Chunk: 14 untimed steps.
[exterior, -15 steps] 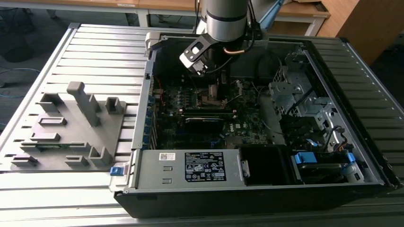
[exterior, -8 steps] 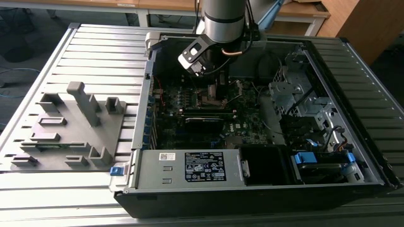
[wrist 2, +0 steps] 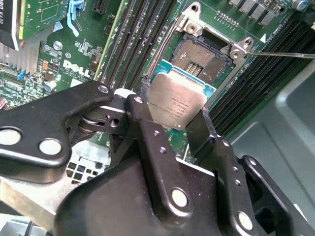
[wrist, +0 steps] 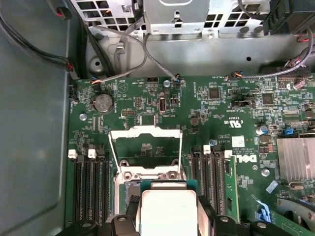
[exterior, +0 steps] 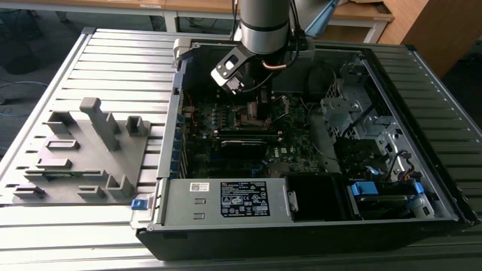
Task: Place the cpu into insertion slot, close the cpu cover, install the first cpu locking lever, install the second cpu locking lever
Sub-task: 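Place the cpu into insertion slot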
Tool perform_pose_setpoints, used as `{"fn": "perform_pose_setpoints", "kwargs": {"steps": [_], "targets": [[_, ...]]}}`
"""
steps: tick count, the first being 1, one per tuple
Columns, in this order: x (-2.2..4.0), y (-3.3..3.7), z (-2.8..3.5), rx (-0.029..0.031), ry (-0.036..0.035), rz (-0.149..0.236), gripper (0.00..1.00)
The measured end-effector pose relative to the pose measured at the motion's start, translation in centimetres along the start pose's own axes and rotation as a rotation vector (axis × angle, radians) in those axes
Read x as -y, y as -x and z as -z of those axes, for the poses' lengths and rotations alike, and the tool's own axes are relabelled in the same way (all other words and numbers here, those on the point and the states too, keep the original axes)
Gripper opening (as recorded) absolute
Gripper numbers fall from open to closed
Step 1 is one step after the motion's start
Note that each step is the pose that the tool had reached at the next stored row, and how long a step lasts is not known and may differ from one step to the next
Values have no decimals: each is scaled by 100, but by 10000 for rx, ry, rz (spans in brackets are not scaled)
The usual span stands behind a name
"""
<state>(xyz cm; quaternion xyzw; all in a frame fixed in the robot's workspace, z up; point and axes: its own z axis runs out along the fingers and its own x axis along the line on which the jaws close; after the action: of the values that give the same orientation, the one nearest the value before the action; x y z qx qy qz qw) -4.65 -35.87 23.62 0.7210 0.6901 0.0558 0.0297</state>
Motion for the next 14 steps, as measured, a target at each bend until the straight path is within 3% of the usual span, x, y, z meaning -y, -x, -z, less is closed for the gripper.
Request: {"fn": "perform_pose_setpoints", "kwargs": {"steps": [2, 14], "targets": [[18, 1, -1, -4, 26, 25, 54], [60, -31, -9, -10, 28, 23, 54]]}}
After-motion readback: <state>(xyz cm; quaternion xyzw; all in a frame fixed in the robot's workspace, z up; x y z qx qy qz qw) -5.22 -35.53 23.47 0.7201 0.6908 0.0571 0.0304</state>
